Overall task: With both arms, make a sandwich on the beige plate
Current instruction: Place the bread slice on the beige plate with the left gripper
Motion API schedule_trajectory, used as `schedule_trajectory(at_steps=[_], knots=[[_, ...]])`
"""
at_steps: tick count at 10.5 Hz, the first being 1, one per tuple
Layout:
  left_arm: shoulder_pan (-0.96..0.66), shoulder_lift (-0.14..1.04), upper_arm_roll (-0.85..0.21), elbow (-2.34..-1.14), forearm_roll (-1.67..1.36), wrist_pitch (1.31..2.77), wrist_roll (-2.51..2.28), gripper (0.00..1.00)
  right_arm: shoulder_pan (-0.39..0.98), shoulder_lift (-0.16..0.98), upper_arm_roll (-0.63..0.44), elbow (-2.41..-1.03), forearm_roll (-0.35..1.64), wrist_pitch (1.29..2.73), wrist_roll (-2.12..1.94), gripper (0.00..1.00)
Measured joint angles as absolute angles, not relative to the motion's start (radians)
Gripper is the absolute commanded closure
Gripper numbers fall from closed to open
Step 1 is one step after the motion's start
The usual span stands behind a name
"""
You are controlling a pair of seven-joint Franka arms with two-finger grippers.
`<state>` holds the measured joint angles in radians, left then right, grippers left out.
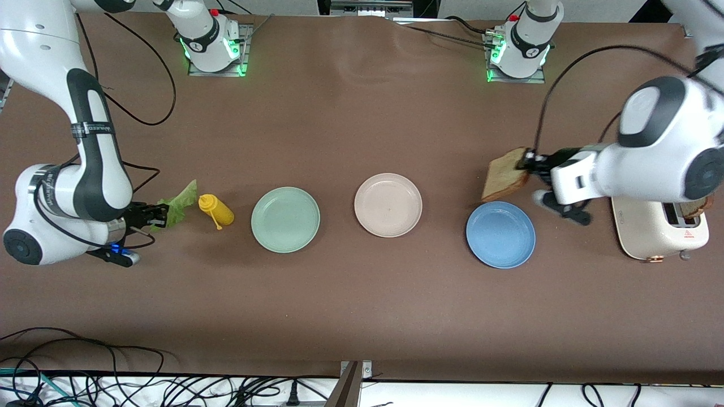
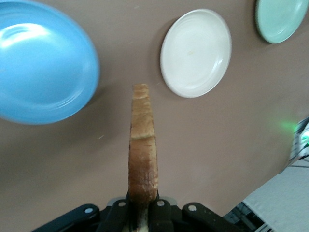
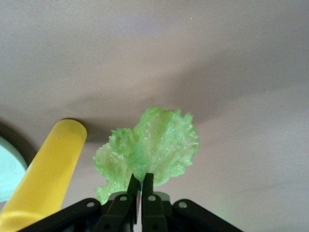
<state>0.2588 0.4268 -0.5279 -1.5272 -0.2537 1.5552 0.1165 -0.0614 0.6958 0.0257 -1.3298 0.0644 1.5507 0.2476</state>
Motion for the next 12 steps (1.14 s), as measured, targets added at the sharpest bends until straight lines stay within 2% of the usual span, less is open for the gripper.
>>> schedule_trajectory(at_steps=[5, 8, 12], knots=[[0.153, 0.561, -0.527, -1.526, -0.436, 1.756, 0.103, 1.0, -0.053, 0.554, 0.056, -1.313, 0.046, 1.448, 0.202, 1.0], [0.142, 0.677, -0.525, -1.527, -0.54, 1.82, 0.294, 1.0, -0.034, 0.495, 0.172, -1.313, 0.046, 1.434, 0.313, 1.0], [0.105, 0.808, -0.526, -1.526, -0.571, 1.95, 0.501, 1.0, 0.017, 0.486, 0.299, -1.303, 0.041, 1.463, 0.562, 1.0]])
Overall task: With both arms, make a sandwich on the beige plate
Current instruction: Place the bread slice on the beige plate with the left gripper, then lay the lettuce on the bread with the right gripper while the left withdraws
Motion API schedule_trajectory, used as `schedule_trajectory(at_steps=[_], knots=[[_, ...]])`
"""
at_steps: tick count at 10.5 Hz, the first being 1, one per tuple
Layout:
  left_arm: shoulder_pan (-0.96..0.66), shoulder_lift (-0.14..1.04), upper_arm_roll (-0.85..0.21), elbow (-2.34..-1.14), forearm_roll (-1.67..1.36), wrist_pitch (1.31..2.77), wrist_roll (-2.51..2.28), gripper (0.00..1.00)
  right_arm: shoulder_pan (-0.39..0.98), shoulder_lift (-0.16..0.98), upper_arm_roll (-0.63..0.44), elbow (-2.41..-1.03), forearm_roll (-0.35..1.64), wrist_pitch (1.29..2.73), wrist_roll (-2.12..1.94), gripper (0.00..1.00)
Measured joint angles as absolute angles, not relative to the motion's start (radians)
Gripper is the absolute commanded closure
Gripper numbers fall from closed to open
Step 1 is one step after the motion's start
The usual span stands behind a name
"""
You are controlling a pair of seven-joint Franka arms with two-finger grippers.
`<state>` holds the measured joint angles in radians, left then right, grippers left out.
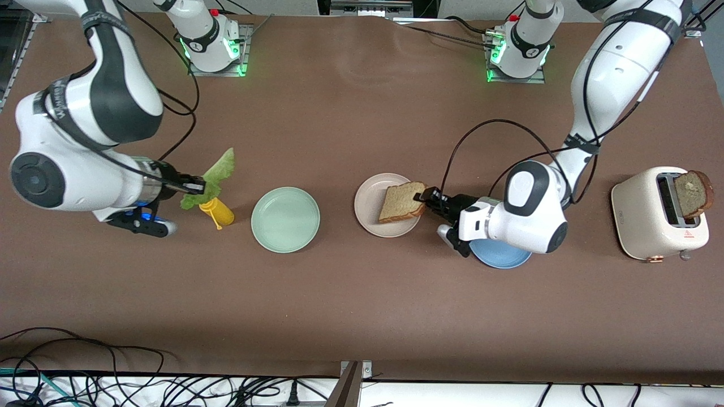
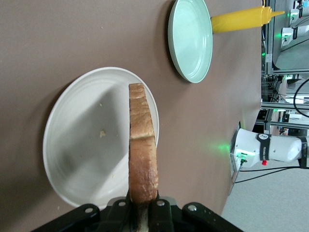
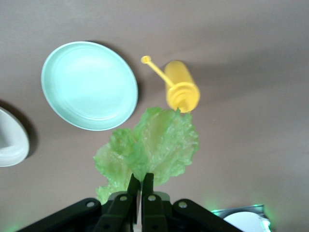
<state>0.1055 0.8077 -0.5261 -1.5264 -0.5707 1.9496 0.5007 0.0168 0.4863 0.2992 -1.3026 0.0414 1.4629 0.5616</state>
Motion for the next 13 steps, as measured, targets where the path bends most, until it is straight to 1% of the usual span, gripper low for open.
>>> schedule_trajectory(at_steps=[1, 2, 3, 8, 11, 13], knots=[[0.092, 0.822, -0.526, -1.526, -0.571, 1.974, 0.523, 1.0, 0.042, 0.487, 0.303, -1.303, 0.041, 1.475, 0.604, 1.0], [0.085, 0.834, -0.526, -1.527, -0.571, 1.99, 0.537, 0.71, 0.066, 0.487, 0.303, -1.303, 0.041, 1.483, 0.643, 1.0], [0.082, 0.847, -0.526, -1.527, -0.571, 1.995, 0.543, 0.01, 0.094, 0.489, 0.304, -1.303, 0.041, 1.498, 0.69, 1.0], [0.099, 0.856, -0.518, -1.517, -0.57, 2.0, 0.558, 0.0, 0.224, 0.532, 0.305, -1.303, 0.04, 1.636, 0.886, 1.0], [0.131, 0.851, -0.511, -1.506, -0.425, 1.992, 0.565, 0.0, 0.253, 0.556, 0.305, -1.303, 0.04, 1.7, 0.933, 1.0], [0.16, 0.819, -0.51, -1.495, -0.365, 1.943, 0.565, 0.0, 0.276, 0.569, 0.305, -1.303, 0.04, 1.732, 0.985, 1.0]])
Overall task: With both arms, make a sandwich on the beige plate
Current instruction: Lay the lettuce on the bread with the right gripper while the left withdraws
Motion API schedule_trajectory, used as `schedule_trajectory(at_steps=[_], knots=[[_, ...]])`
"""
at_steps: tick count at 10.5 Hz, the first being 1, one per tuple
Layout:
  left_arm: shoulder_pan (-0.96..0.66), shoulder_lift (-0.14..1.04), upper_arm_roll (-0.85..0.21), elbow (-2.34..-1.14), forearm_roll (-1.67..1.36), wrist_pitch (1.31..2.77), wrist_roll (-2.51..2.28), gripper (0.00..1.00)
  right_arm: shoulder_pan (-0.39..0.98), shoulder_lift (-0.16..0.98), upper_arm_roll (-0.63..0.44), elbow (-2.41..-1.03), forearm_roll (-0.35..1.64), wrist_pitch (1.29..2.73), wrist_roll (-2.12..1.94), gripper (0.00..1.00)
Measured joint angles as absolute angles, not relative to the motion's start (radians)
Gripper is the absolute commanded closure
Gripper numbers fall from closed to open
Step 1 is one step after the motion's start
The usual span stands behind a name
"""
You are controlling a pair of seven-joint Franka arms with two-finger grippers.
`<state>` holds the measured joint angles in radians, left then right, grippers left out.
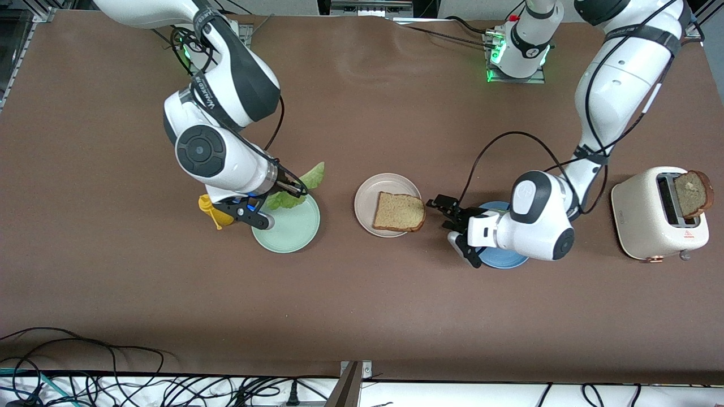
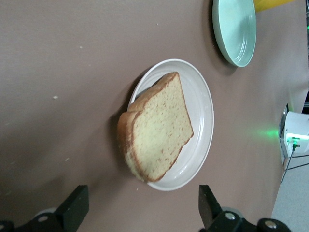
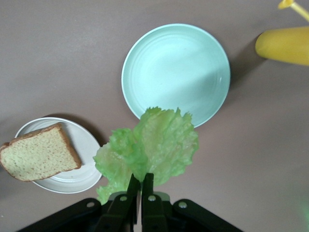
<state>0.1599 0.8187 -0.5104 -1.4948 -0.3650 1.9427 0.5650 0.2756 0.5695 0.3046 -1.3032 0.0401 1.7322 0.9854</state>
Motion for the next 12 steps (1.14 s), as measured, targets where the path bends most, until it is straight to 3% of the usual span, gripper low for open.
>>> schedule_trajectory(at_steps=[8, 12], knots=[[0.287, 0.423, -0.501, -1.476, -0.095, 1.57, 0.269, 0.0, 0.412, 0.674, 0.303, -1.305, 0.032, 2.046, 1.228, 1.0], [0.311, 0.224, -0.496, -1.477, -0.025, 1.497, 0.096, 0.0, 0.492, 0.789, 0.302, -1.251, 0.031, 2.195, 1.413, 1.0]])
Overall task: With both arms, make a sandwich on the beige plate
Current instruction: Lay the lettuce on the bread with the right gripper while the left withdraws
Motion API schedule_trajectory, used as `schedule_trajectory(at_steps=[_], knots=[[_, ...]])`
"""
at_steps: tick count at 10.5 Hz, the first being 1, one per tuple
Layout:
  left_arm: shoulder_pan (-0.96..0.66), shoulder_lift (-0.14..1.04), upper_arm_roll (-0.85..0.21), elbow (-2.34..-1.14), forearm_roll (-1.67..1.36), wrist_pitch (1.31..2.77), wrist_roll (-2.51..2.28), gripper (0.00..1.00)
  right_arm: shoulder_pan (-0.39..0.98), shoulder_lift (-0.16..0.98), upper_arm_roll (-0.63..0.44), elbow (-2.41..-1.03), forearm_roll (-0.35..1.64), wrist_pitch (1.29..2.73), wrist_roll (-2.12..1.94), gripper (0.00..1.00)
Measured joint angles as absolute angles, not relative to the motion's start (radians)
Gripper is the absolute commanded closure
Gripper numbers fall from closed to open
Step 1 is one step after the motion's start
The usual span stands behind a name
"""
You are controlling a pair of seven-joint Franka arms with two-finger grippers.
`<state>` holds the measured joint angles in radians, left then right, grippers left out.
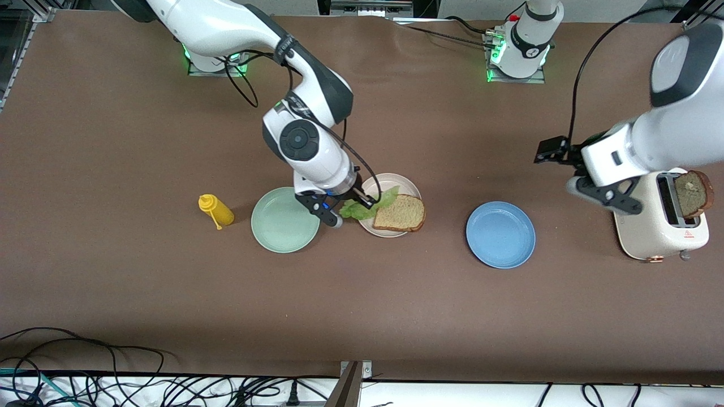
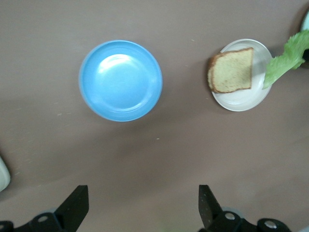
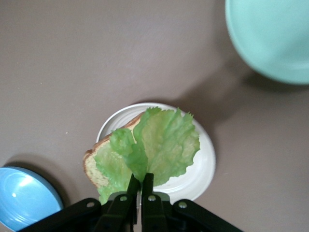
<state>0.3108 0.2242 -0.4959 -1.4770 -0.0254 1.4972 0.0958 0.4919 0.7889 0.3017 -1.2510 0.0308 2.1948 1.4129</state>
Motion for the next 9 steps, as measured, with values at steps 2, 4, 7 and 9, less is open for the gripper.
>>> schedule_trajectory(at_steps=[2, 4, 7, 9], knots=[[0.316, 0.164, -0.484, -1.478, 0.023, 1.486, 0.072, 0.0, 0.521, 0.858, 0.3, -1.191, 0.031, 2.226, 1.478, 1.0], [0.302, 0.136, -0.475, -1.479, 0.024, 1.456, 0.043, 0.0, 0.541, 0.911, 0.301, -1.165, 0.031, 2.282, 1.511, 1.0], [0.177, 0.099, -0.296, -1.482, 0.024, 1.456, 0.029, 0.0, 0.563, 0.952, 0.3, -1.153, 0.031, 2.34, 1.521, 0.91], [0.126, 0.068, -0.213, -1.509, 0.024, 1.518, 0.029, 0.0, 0.563, 0.953, 0.3, -1.151, 0.031, 2.348, 1.529, 0.29]])
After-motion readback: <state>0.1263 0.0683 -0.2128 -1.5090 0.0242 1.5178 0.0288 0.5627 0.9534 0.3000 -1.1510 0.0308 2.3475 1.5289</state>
